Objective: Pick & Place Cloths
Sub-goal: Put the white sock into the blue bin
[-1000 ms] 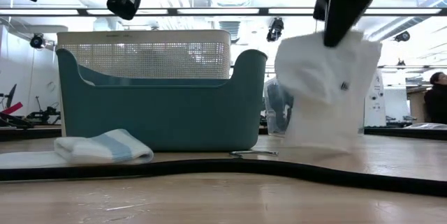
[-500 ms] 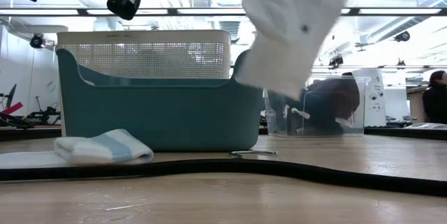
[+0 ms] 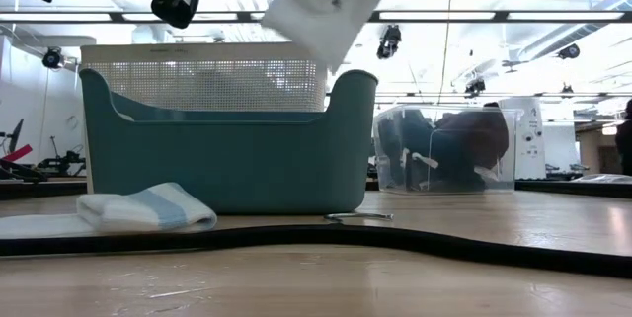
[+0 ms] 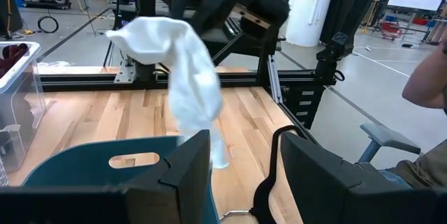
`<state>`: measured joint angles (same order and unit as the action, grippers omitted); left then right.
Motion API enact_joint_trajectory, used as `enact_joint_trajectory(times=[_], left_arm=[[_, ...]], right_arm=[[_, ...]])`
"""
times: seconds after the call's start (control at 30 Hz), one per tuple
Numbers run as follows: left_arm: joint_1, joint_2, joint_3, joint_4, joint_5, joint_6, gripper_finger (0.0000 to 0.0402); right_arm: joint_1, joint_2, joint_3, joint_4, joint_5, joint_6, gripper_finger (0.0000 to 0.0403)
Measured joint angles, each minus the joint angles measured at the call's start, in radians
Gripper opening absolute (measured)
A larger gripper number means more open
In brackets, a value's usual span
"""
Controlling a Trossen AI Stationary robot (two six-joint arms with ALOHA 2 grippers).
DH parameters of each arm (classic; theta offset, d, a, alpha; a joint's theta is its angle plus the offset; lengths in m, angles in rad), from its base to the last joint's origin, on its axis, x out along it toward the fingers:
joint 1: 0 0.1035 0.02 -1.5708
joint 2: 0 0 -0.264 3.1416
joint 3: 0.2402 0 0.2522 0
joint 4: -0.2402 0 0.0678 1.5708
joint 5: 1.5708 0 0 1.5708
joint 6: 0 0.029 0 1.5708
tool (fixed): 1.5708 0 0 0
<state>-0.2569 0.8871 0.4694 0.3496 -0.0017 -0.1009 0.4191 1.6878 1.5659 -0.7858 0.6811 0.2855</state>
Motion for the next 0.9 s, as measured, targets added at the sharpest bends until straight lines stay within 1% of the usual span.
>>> enact_joint_trajectory(times=[0.13,0.23,0.47,0.63,0.9], left_arm=[[0.0,0.0,0.0,0.0,0.0,0.0,0.0182],[0.0,0.0,0.0,0.0,0.0,0.0,0.0182],[0.0,0.0,0.0,0.0,0.0,-0.001,0.0182],[0.0,0.0,0.0,-0.001,0.0,-0.001,0.0182],[0.0,0.0,0.0,-0.006,0.001,-0.002,0.0182]], right_arm=[[-0.026,0.0,-0.013,0.084,0.006,-0.025,0.0025],[-0.047,0.0,-0.031,0.165,0.004,-0.059,0.0024],[-0.088,0.032,-0.039,0.193,0.003,-0.077,0.0016],[-0.105,0.051,-0.05,0.193,0.002,-0.076,0.003],[-0.106,0.049,-0.115,0.28,0.0,-0.038,0.0059]])
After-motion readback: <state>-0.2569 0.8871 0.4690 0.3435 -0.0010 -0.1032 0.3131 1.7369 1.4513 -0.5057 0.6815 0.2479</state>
